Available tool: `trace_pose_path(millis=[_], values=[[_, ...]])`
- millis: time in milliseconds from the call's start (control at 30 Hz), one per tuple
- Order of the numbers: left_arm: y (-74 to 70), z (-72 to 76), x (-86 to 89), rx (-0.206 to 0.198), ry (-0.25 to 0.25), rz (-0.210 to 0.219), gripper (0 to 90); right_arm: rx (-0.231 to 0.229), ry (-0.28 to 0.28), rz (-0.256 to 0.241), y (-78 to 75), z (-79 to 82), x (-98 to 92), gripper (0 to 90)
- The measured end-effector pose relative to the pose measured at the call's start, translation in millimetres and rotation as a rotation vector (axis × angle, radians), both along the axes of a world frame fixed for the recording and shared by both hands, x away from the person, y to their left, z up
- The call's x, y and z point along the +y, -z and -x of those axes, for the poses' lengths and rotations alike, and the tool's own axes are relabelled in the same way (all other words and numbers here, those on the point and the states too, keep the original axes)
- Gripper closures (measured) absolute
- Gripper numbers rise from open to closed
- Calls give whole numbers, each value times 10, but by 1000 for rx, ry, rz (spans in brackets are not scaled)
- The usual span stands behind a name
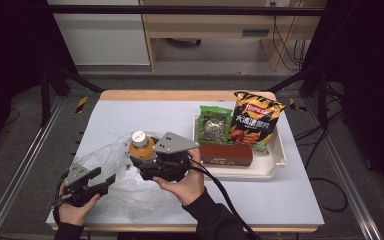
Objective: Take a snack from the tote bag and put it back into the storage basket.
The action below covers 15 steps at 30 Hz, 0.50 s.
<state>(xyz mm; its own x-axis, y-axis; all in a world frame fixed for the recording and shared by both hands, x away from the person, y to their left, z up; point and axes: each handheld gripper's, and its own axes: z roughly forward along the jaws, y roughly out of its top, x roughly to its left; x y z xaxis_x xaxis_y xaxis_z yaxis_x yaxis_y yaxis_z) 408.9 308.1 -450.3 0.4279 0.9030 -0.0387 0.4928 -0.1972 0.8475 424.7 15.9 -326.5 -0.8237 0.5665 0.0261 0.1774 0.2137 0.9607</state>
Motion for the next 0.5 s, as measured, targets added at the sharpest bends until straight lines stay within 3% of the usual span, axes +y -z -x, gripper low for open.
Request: trace_pose_path(millis=[500], values=[[-4,3,2,-5,-1,7,367,-18,71,-22,-277,-71,-440,308]])
